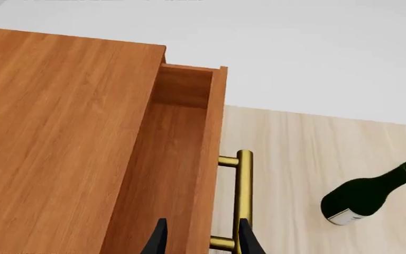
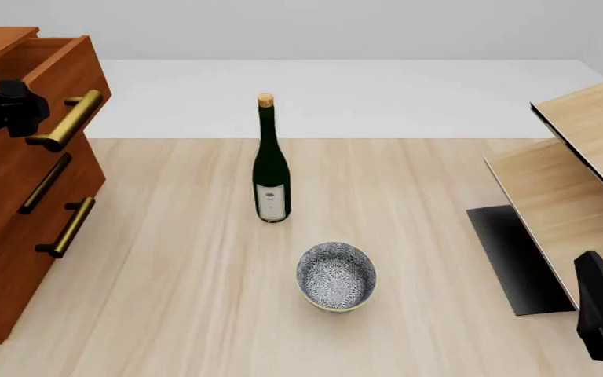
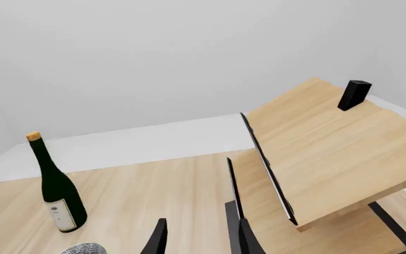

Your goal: Close the bottom drawer of the cabinet and open the top drawer.

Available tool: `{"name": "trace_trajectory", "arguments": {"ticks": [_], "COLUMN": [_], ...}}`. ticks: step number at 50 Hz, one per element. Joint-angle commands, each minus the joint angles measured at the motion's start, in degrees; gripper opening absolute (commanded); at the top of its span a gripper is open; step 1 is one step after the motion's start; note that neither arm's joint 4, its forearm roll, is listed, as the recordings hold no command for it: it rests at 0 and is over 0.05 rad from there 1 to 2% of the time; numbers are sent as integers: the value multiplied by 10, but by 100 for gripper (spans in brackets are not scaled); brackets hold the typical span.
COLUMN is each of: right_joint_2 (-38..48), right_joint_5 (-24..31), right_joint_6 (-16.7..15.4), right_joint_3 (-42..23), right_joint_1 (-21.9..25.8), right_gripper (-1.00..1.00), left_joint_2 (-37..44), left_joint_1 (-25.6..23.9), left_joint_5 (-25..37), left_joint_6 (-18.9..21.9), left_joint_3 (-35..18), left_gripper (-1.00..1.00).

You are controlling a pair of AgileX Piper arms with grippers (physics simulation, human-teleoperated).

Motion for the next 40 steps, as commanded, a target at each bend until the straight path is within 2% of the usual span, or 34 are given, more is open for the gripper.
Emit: {"name": "trace_trajectory", "arguments": {"ticks": [1,22,40], "right_joint_2": [0,0,0], "right_joint_5": [0,-1,-1], "right_joint_6": [0,1,2], "right_joint_3": [0,1,1], "right_joint_1": [0,-1,-2], "right_gripper": [100,100,100], "left_joint_2": [-3,-2,-2], "left_joint_1": [-2,-29,-59], "left_joint_5": [-8,-16,-14], "left_joint_6": [-9,-27,-31], "left_joint_3": [19,33,23], "left_gripper": [100,100,100]}}
